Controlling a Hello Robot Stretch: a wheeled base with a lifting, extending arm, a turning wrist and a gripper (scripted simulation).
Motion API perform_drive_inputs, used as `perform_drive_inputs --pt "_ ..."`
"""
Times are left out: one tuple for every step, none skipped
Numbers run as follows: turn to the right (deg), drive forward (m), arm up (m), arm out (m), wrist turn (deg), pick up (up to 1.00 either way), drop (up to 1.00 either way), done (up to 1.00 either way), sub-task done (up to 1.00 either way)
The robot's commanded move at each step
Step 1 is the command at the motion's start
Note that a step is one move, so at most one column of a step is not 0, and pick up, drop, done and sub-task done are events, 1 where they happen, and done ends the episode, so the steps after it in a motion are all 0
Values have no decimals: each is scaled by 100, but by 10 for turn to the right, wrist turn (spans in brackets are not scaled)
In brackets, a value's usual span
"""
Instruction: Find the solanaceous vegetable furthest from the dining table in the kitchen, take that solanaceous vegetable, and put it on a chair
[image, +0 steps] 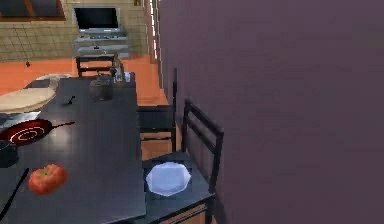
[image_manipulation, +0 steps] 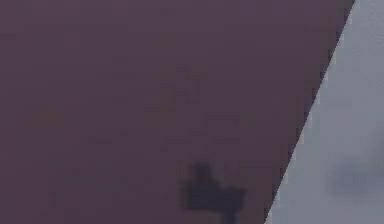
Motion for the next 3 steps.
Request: perform_drive_inputs --pt "-450 0 0 0 0 0 0 0 0" --pt "-450 0 0 0 0 0 0 0 0" --pt "-450 0 0 0 0 0 0 0 0"
